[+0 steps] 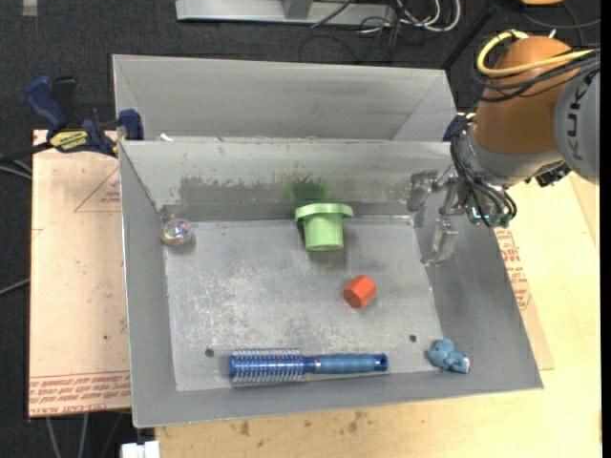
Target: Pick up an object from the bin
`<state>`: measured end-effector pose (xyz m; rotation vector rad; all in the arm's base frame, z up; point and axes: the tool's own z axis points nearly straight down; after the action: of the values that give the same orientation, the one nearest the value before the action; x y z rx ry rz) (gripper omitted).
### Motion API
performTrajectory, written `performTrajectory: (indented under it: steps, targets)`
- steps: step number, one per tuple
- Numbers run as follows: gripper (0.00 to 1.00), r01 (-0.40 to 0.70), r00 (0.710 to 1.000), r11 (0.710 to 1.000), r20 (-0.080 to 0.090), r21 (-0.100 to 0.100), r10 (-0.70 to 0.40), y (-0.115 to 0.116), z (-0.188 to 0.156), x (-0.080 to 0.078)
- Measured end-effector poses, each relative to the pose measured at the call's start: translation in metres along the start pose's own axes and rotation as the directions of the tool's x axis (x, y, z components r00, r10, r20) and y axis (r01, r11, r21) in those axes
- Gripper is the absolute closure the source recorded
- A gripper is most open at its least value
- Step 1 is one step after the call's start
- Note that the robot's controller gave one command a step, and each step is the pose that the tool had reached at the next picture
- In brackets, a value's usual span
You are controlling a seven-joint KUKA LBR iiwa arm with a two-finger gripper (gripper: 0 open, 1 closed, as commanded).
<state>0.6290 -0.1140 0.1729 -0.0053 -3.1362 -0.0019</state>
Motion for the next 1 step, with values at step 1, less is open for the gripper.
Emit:
performTrajectory:
  steps: [1]
  targets:
    - [0.00,-0.093,0.996,0.996,-0.004,-0.004,0.093,0.0974,0.1079,0.0690]
